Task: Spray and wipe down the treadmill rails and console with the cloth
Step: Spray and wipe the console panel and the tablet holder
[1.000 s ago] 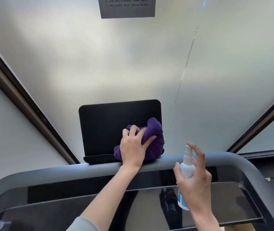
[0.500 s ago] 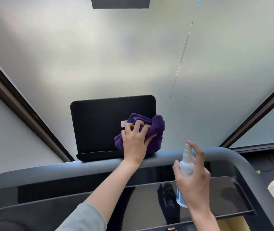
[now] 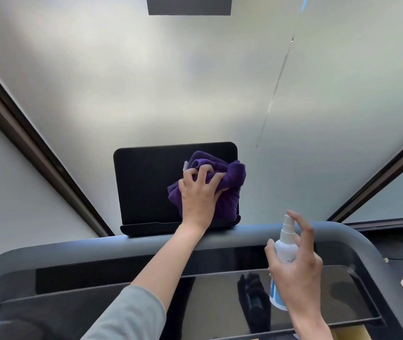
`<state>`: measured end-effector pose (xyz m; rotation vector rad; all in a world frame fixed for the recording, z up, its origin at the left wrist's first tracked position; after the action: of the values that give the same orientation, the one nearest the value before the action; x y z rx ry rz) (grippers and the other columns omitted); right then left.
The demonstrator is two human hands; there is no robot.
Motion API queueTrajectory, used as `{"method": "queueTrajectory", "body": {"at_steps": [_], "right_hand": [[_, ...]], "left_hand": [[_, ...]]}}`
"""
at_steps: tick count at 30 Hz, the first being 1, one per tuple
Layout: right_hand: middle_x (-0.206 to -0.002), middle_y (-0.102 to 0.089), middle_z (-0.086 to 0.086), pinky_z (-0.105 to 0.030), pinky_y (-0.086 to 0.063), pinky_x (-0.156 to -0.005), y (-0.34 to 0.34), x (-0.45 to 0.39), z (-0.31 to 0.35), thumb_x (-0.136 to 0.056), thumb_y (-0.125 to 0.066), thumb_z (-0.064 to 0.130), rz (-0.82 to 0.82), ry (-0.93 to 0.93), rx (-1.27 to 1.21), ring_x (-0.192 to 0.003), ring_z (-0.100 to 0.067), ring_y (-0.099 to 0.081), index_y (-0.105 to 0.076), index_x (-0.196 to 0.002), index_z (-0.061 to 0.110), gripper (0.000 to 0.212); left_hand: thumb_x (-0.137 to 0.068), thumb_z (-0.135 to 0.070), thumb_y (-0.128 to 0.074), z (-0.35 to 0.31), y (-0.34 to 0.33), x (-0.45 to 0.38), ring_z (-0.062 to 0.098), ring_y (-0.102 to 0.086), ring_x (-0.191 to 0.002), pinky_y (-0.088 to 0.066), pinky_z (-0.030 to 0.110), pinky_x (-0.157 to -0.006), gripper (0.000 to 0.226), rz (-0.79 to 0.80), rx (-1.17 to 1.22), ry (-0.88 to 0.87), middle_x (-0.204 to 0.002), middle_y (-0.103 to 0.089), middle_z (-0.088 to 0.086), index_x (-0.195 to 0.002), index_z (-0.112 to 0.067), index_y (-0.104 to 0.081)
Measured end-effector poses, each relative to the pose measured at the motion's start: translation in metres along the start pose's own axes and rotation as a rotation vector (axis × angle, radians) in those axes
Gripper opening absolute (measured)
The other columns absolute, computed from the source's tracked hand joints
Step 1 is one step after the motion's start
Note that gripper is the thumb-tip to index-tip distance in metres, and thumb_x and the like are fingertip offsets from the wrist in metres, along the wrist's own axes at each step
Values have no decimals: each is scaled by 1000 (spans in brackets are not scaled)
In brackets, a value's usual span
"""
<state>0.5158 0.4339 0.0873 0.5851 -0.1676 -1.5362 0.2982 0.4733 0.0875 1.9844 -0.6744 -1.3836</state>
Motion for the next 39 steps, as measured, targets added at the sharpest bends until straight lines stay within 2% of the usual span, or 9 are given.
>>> {"method": "queueTrajectory", "body": {"at_steps": [4, 9, 13, 18, 22, 25, 31, 36, 39], "right_hand": [[-61, -60, -9, -38, -50, -55, -7, 3, 7, -82, -73, -1, 12, 20, -29, -46, -29, -59, -44, -126, 41, 68], [-62, -60, -9, -22, -48, -52, -14, 1, 13, -80, -74, -4, 21, 60, -26, -47, -20, -56, -44, -127, 40, 71], [-63, -61, -7, -8, -44, -54, -30, 6, 17, -80, -74, -4, 49, 50, -45, -56, -17, -58, -45, -126, 43, 72], [-59, -58, -5, -11, -42, -50, -42, 22, 23, -79, -74, -5, 91, 64, -34, -53, -21, -54, -46, -125, 45, 73], [-63, -61, -5, -6, -41, -53, -35, 22, 24, -78, -74, -6, 67, 66, -31, -57, -18, -56, -46, -126, 42, 73], [-61, -60, -10, -10, -44, -52, -30, 16, 26, -79, -74, -5, 56, 75, -22, -51, -21, -55, -45, -126, 44, 73], [-52, -53, -13, -20, -48, -57, -40, 11, 37, -81, -71, -5, 64, 98, -31, -42, -26, -51, -45, -126, 41, 69], [-51, -51, -10, -18, -46, -55, -44, 17, 38, -80, -71, -7, 81, 119, -38, -43, -22, -48, -46, -126, 38, 70], [-52, -52, -10, -18, -46, -55, -39, 16, 35, -81, -71, -6, 86, 109, -46, -44, -22, -50, -45, -126, 39, 69]], "left_hand": [[-87, -34, -68, 32, 27, 16, 33, -52, -87, -48, 47, -69, 24, 47, 99, 115, -106, -63, 4, -103, -17, -71], [-89, -46, -60, 121, 82, 10, 32, -46, -96, -41, 44, -79, 35, -212, -30, 268, -113, -58, 4, -115, -23, -65], [-86, -40, -70, 146, 59, 10, 42, -39, -114, -38, 52, -92, 47, -91, 61, 405, -129, -47, 16, -126, -17, -60], [-86, -30, -71, 157, 50, 34, 42, -43, -106, -42, 47, -88, 41, -162, 160, 472, -121, -50, 17, -122, -13, -63], [-86, -35, -69, 155, 59, 58, 38, -46, -102, -40, 36, -80, 39, -95, 208, 498, -118, -52, 11, -120, -15, -65], [-86, -38, -69, 160, 78, 32, 34, -46, -99, -37, 32, -81, 36, -187, 237, 446, -115, -53, 7, -115, -18, -65], [-83, -42, -71, 158, 53, 6, 35, -34, -118, -37, 40, -99, 50, -100, 268, 466, -134, -38, 11, -127, -22, -57], [-87, -32, -69, 168, 51, 59, 36, -45, -110, -37, 33, -87, 44, -51, 302, 535, -122, -45, 13, -126, -15, -59], [-87, -43, -63, 173, 66, 77, 33, -49, -106, -45, 41, -89, 46, -42, 322, 589, -115, -50, 9, -122, -14, -62]]}}
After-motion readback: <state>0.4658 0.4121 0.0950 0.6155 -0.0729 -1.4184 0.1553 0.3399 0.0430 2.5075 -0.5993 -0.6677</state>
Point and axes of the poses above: each hand's wrist, its own x-axis away from the middle knuckle, its own y-axis out of the back of the hand, z = x × y, the point moved 5 cm from there along -x, towards the middle knuckle
